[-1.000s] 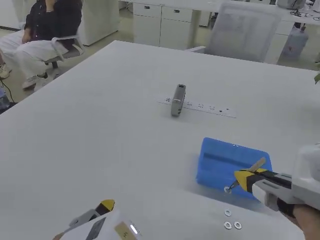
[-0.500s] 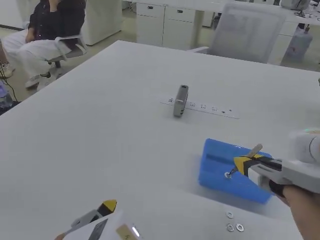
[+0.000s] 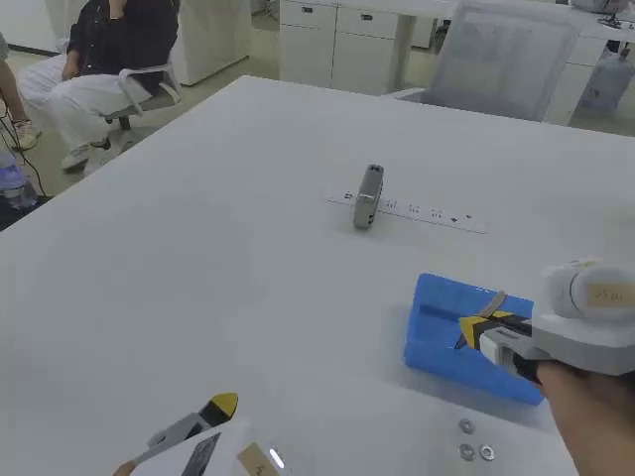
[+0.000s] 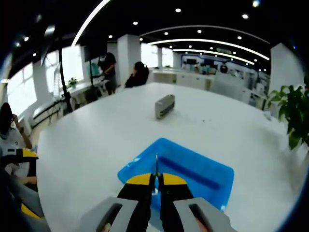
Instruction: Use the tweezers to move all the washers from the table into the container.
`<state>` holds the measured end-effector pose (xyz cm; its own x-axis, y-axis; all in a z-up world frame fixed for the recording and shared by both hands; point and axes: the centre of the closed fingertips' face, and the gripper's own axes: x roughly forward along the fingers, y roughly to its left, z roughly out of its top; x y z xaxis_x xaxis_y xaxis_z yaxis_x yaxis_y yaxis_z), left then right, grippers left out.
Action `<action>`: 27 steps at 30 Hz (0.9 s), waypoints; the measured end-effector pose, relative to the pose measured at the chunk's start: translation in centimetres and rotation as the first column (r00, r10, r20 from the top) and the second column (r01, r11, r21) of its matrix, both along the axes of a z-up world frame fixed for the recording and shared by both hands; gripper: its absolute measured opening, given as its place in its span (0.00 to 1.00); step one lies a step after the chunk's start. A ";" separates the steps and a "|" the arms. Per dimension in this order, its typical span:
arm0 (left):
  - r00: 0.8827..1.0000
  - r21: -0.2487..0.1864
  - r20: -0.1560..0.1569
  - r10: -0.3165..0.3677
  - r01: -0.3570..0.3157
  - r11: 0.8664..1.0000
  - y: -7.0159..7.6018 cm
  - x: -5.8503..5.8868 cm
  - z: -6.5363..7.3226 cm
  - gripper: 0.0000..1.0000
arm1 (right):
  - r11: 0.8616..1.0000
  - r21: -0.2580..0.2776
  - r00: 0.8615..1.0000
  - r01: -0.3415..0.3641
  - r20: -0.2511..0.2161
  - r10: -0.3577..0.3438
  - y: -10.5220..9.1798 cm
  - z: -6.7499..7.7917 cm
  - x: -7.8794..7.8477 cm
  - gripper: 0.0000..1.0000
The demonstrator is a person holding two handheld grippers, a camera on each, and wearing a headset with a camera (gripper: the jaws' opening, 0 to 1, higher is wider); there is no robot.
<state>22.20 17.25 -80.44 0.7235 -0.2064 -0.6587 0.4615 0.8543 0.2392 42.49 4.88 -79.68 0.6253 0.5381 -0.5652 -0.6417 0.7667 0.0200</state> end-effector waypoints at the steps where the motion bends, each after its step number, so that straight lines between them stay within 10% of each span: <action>1: 1.000 0.002 -0.002 0.000 0.000 1.000 0.0 0.0 0.0 0.86 | 1.000 0.000 1.000 0.004 -0.003 -0.004 0.0 -0.3 0.1 0.02; 19: 1.000 0.015 -0.011 -0.001 0.001 1.000 0.1 0.0 -0.2 0.86 | 1.000 -0.002 0.999 0.010 -0.031 -0.010 0.2 -1.6 0.3 0.03; 27: 1.000 0.017 -0.009 -0.003 0.003 1.000 0.1 -0.1 -0.2 0.86 | 0.998 0.059 1.000 0.025 0.005 -0.025 -0.5 1.3 0.1 0.03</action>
